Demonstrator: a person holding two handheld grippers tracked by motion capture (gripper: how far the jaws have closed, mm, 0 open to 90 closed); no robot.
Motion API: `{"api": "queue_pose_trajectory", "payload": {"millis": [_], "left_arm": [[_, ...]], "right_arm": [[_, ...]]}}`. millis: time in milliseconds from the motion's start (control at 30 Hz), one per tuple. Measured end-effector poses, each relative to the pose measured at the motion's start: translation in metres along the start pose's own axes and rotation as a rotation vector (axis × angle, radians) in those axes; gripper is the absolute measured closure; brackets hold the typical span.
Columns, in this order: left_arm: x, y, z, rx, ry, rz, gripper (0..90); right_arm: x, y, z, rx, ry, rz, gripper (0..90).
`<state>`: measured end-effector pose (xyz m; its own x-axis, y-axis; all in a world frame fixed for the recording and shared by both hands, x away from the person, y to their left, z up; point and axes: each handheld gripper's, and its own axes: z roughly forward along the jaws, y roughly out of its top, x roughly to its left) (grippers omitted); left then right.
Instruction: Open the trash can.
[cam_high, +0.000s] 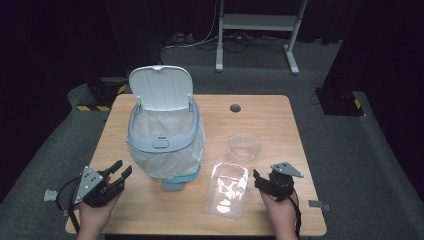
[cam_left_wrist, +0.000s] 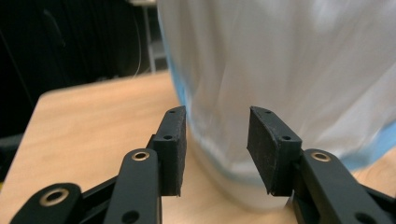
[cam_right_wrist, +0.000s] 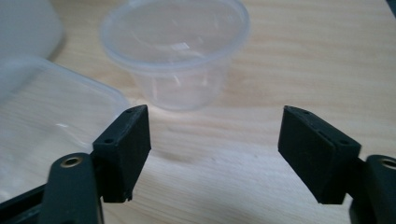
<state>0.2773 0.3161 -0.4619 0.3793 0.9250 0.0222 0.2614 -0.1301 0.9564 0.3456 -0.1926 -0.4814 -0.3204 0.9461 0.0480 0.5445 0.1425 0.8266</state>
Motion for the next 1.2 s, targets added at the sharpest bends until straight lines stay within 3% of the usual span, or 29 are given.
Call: {"api": "queue_pose_trajectory", "payload": {"millis": [67, 100, 133, 200, 267, 467, 633, 867, 1200], "left_arm": [[0.002, -0.016, 0.007, 0.037, 0.007, 0.001, 54.7], [0.002, -0.016, 0.007, 0.037, 0.007, 0.001, 54.3], [0.004, -0.021, 0.010, 0.056, 0.008, -0.002, 54.0], [0.006, -0.028, 0.015, 0.083, 0.010, -0.006, 53.6], [0.007, -0.035, 0.018, 0.101, 0.014, -0.009, 53.4], [0.011, -0.051, 0.025, 0.151, 0.018, -0.018, 52.9], [0.015, -0.054, 0.026, 0.152, 0.017, -0.046, 52.4], [0.015, -0.055, 0.027, 0.162, 0.001, -0.044, 52.3], [0.015, -0.055, 0.028, 0.174, -0.013, -0.041, 52.1]], "right_arm": [[0.008, 0.005, -0.010, -0.055, 0.050, 0.003, 30.0], [0.008, 0.005, -0.010, -0.055, 0.050, 0.003, 30.0], [0.015, 0.007, -0.014, -0.077, 0.089, -0.011, 32.4], [0.019, 0.008, -0.014, -0.082, 0.101, -0.019, 33.6], [0.032, 0.008, -0.012, -0.071, 0.132, -0.060, 35.7], [0.040, 0.005, -0.001, -0.038, 0.134, -0.072, 47.3], [0.040, 0.003, 0.005, -0.016, 0.130, -0.061, 48.9], [0.045, 0.003, 0.012, -0.003, 0.113, -0.059, 50.6], [0.044, 0.015, 0.026, -0.014, 0.019, -0.095, 52.5]]}}
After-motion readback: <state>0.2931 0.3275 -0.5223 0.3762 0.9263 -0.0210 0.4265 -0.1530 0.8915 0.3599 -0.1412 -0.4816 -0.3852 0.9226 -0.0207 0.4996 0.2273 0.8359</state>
